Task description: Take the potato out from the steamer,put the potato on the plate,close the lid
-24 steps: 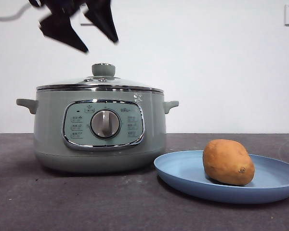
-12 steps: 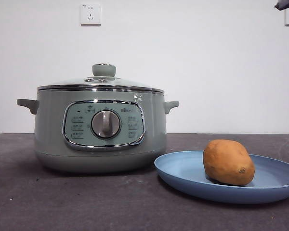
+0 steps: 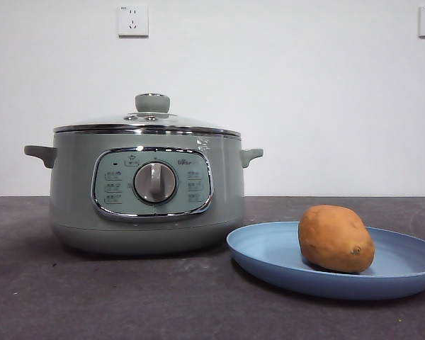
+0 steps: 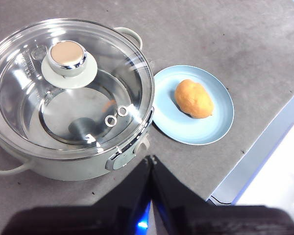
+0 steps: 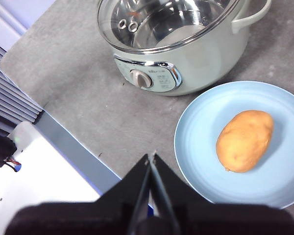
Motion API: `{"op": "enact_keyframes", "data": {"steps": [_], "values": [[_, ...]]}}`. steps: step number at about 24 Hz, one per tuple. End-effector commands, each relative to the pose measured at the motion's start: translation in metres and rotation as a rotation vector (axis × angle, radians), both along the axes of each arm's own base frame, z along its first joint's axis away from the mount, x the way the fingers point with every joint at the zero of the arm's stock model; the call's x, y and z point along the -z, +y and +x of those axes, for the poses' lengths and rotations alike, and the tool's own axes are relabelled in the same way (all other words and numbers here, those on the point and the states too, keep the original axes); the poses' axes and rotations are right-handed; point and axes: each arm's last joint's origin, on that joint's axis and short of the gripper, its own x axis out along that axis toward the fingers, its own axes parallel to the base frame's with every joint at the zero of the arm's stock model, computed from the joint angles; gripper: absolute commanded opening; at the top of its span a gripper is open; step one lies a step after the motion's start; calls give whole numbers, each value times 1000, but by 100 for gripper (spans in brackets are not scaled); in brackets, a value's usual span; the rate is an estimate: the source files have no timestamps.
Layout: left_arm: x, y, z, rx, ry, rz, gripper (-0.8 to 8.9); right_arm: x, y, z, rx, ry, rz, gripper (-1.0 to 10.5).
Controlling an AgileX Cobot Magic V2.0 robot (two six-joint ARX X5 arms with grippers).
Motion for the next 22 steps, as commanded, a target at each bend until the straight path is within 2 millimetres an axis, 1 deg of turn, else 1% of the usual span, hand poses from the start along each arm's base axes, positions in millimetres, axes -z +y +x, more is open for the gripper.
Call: {"op": "enact_keyframes", "data": {"steps": [1, 8, 11, 13, 14, 16, 17, 19, 20, 22], "values": [[-1, 0, 0, 0, -2, -4, -3, -1, 0, 0, 1, -5, 3, 1], [-1, 0, 0, -1, -1, -3, -3, -1, 0, 0, 1, -5, 3, 1], [-3, 0, 2, -2, -35, -7, -3, -1, 0, 0, 1, -5, 3, 1], [-13, 7, 4, -57, -169, -5, -3, -1, 0, 0, 1, -5, 3, 1], [-20, 14, 4, -88, -263, -25, -3, -1, 0, 0, 1, -4, 3, 1], [-30, 27, 0, -161, -435, -76, -3, -1, 0, 0, 1, -5, 3, 1], [-30, 33, -3, -193, -510, -95, -3, -1, 0, 0, 1, -5, 3, 1], [-19, 45, -10, -263, -669, -128, -3, -1, 0, 0, 1, -5, 3, 1], [-7, 51, -14, -300, -747, -136, -3, -1, 0, 0, 1, -5, 3, 1], [15, 58, -20, -348, -828, -137, -3, -1, 0, 0, 1, -5, 4, 1]]}}
